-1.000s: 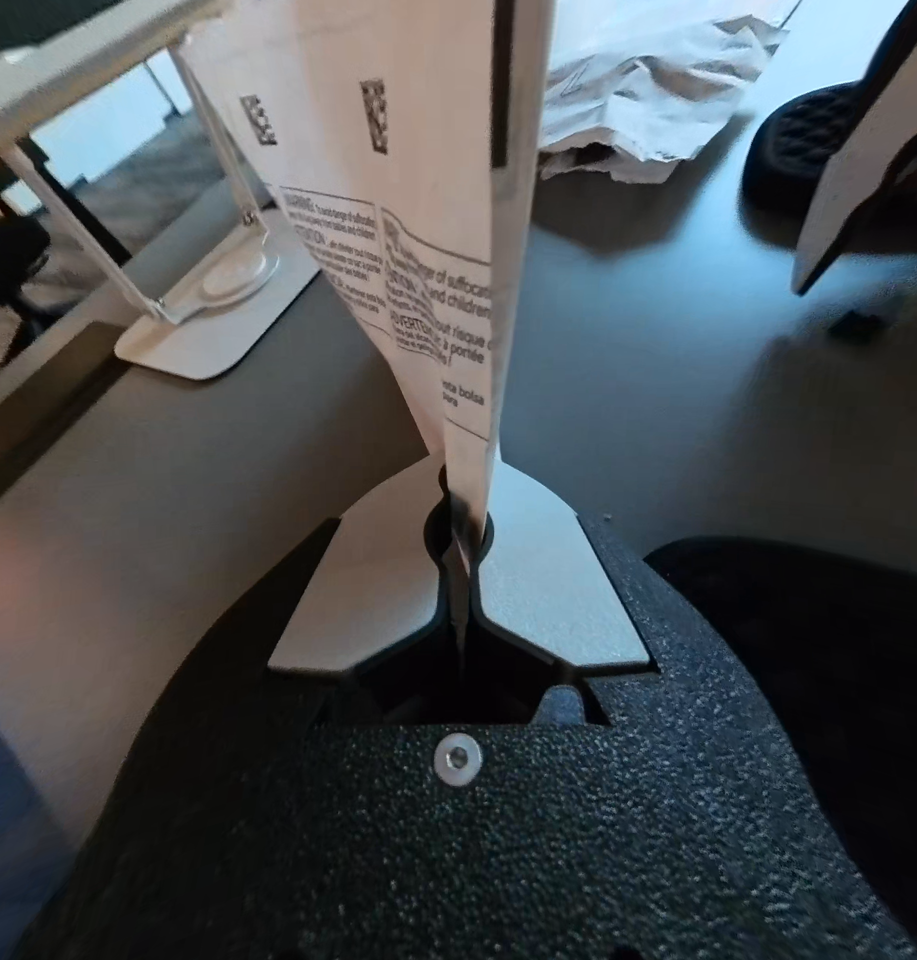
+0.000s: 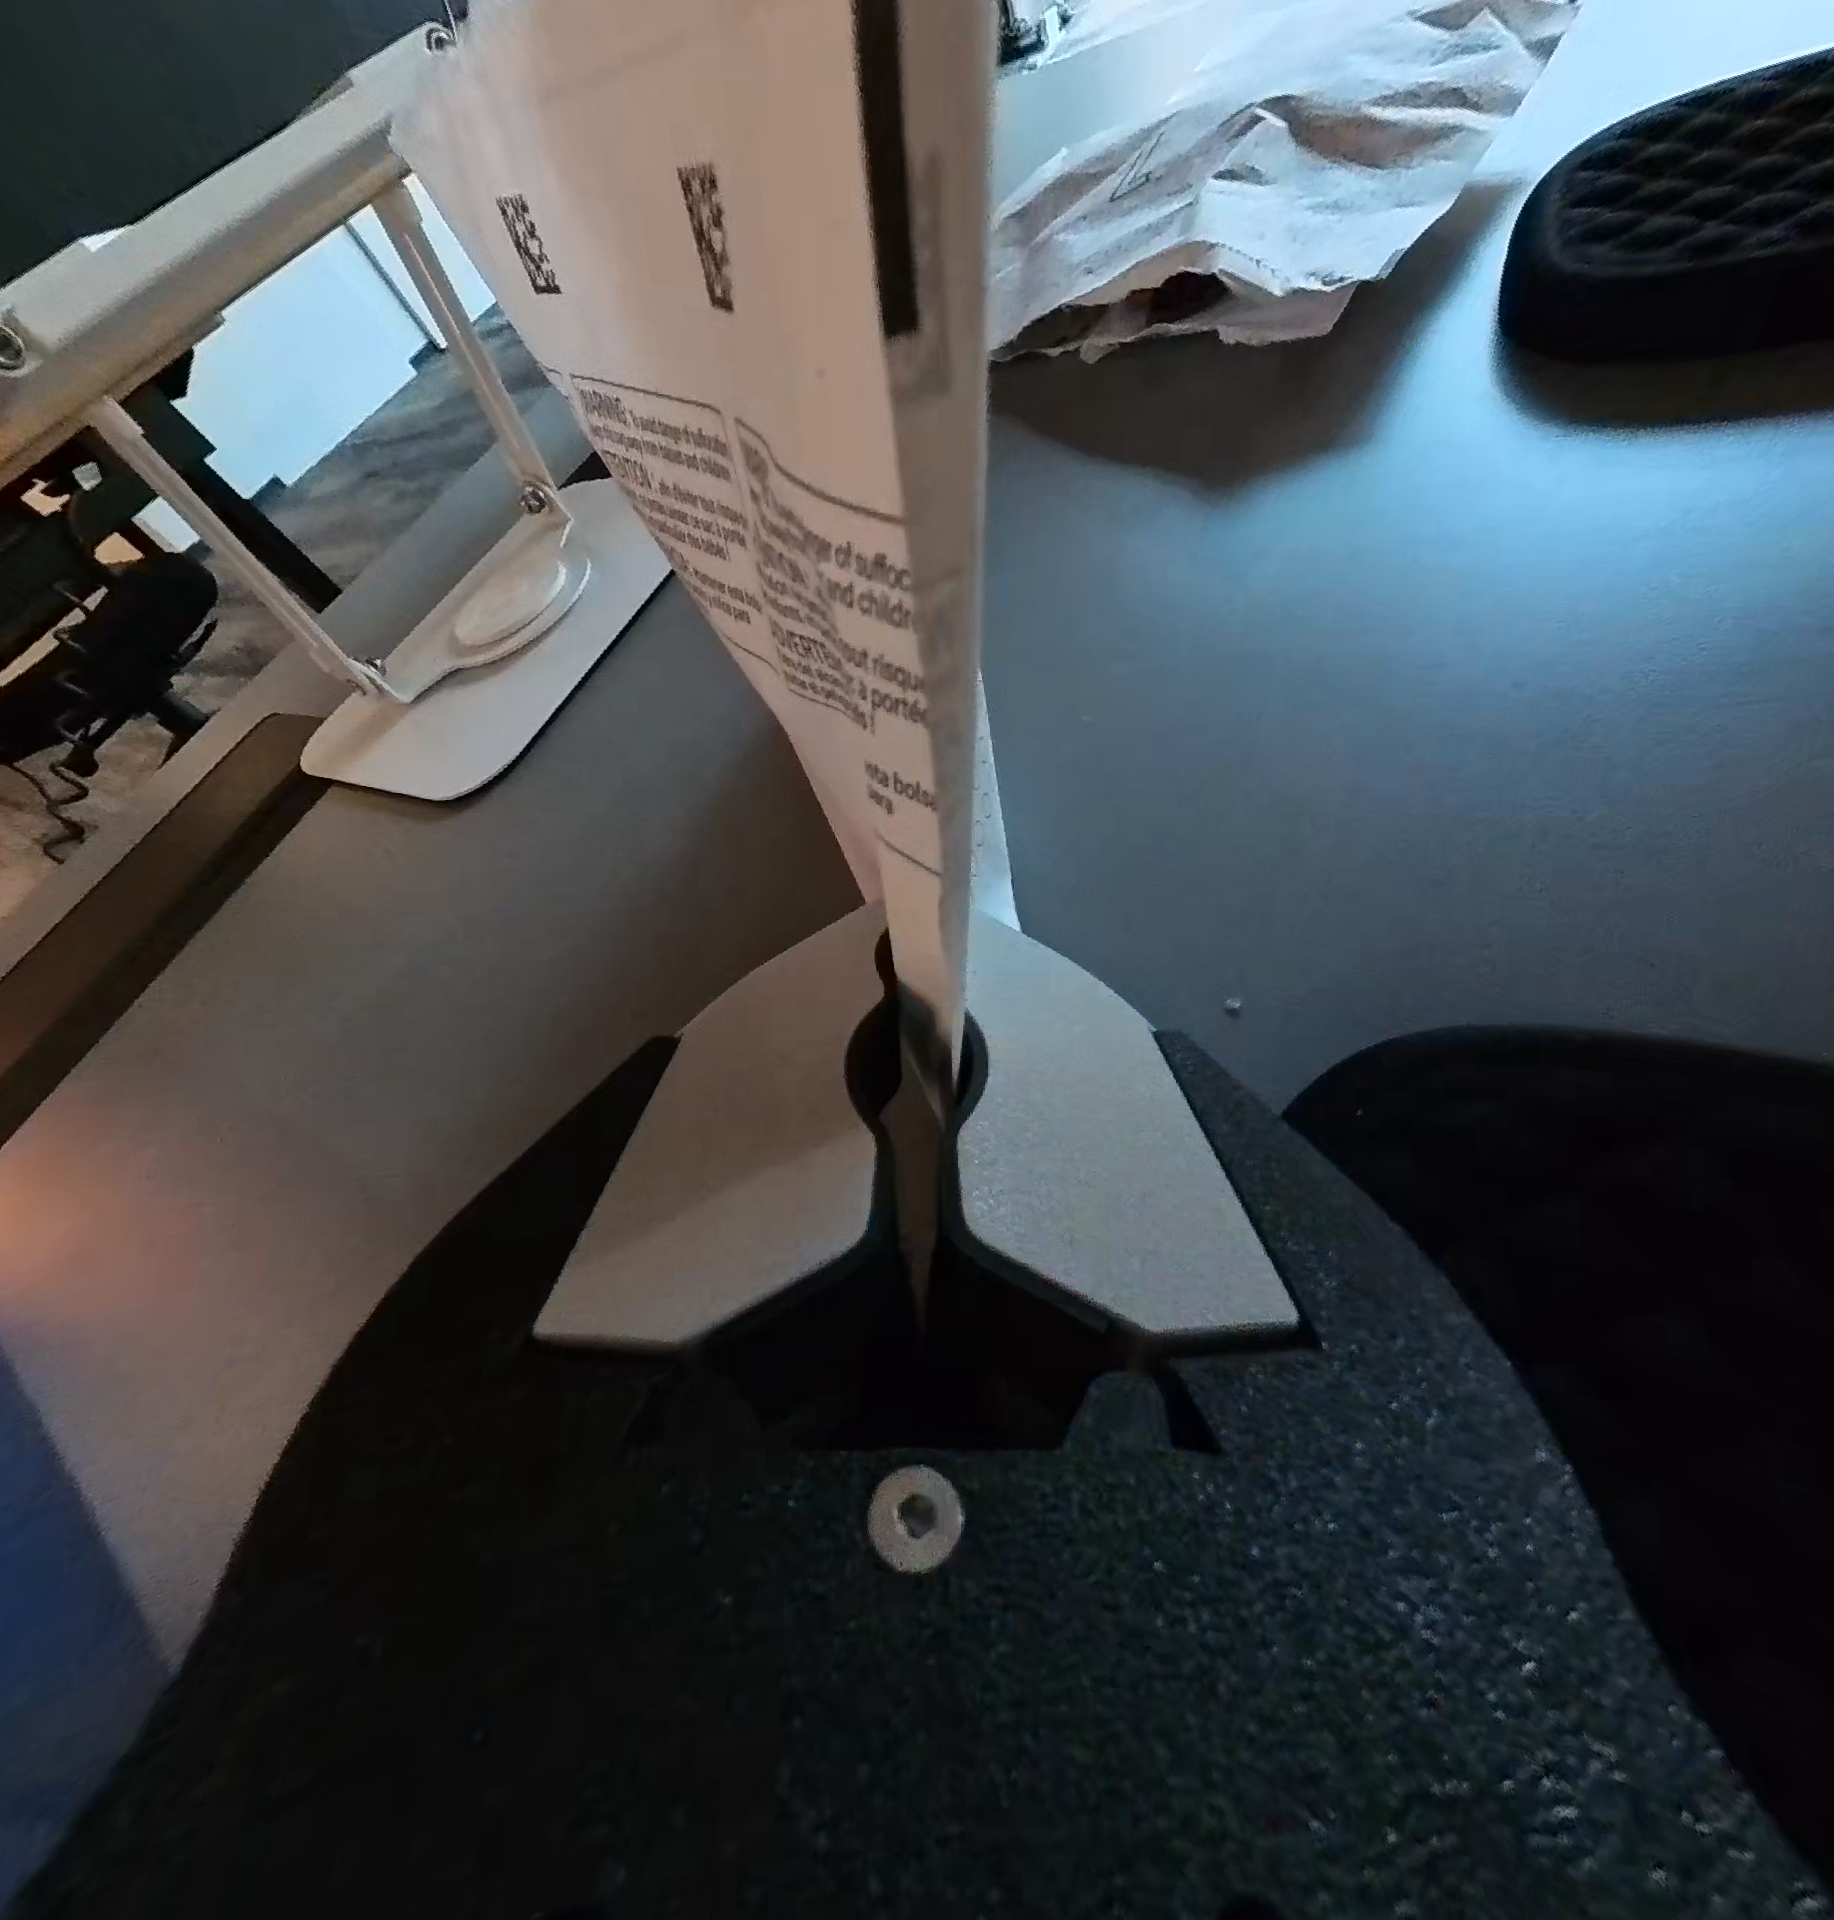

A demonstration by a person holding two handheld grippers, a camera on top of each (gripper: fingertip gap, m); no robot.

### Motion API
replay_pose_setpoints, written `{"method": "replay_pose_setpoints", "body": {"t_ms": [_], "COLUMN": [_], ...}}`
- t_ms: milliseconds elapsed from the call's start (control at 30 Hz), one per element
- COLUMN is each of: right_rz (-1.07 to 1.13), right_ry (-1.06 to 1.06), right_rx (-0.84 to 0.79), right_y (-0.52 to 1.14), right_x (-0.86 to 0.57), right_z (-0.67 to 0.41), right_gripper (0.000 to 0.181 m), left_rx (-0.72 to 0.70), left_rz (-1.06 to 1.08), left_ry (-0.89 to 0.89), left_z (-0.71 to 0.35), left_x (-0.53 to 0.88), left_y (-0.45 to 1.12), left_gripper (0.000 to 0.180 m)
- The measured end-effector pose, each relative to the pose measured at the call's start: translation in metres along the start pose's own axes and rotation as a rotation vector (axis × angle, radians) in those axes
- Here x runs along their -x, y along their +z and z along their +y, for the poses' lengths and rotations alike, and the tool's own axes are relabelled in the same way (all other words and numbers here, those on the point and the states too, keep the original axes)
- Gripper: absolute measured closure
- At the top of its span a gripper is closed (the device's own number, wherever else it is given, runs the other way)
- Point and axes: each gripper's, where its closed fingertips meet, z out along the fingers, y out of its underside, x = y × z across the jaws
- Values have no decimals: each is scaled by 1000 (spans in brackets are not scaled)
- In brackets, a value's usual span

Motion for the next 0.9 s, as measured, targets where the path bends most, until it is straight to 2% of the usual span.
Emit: {"method": "replay_pose_setpoints", "body": {"t_ms": [33,233,400,467,567,667,800,900], "right_rz": [9,42,34,25,14,28,-180,-244], "right_ry": [-14,-20,-31,-89,-214,-313,-157,-147], "right_rx": [-10,74,52,23,-25,-86,-126,-131], "right_y": [3,35,38,27,17,20,45,67], "right_x": [-8,-40,-47,-50,-69,-103,-103,-100], "right_z": [-13,-24,-21,-13,9,39,66,69], "right_gripper": [166,166,119,106,98,101,103,102], "left_rx": [0,-14,-16,-12,-13,-20,-25,-25], "left_rz": [0,2,0,4,22,42,58,81], "left_ry": [0,-7,-10,-21,-43,-66,-69,-99], "left_z": [0,2,3,4,7,8,8,8], "left_x": [0,0,0,2,6,8,7,7], "left_y": [0,0,-2,-3,-7,-9,-10,-11], "left_gripper": [180,180,180,180,180,180,180,180]}}
